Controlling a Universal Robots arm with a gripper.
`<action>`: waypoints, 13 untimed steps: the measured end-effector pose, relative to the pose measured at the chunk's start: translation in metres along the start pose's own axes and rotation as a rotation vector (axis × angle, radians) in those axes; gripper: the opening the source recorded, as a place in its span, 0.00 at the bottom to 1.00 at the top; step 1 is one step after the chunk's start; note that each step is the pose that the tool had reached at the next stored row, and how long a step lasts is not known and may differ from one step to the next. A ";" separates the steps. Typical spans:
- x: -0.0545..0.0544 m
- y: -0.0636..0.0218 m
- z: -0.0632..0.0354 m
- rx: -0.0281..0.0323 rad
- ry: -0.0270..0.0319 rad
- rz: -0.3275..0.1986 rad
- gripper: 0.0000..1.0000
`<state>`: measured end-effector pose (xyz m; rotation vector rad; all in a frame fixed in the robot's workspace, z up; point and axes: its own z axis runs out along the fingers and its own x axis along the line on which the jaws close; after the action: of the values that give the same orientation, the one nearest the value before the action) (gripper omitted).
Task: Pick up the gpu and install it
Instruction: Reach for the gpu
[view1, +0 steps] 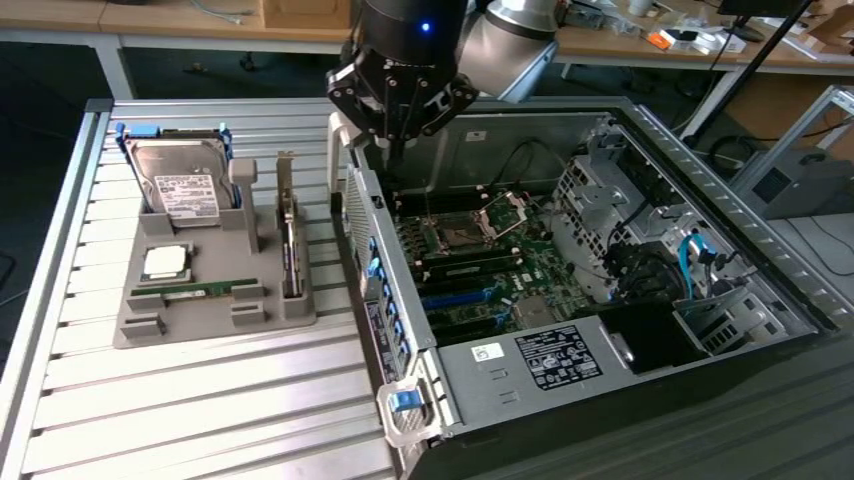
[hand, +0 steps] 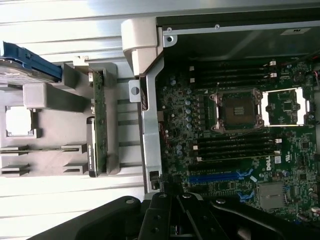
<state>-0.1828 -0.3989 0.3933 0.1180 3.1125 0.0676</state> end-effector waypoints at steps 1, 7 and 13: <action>0.001 -0.0001 0.0000 0.0000 0.0000 0.000 0.11; 0.004 -0.0003 -0.0001 0.0000 -0.0001 0.000 0.11; 0.008 -0.0006 -0.0002 0.0000 0.0000 0.000 0.11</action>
<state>-0.1907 -0.3989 0.3933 0.1180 3.1125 0.0676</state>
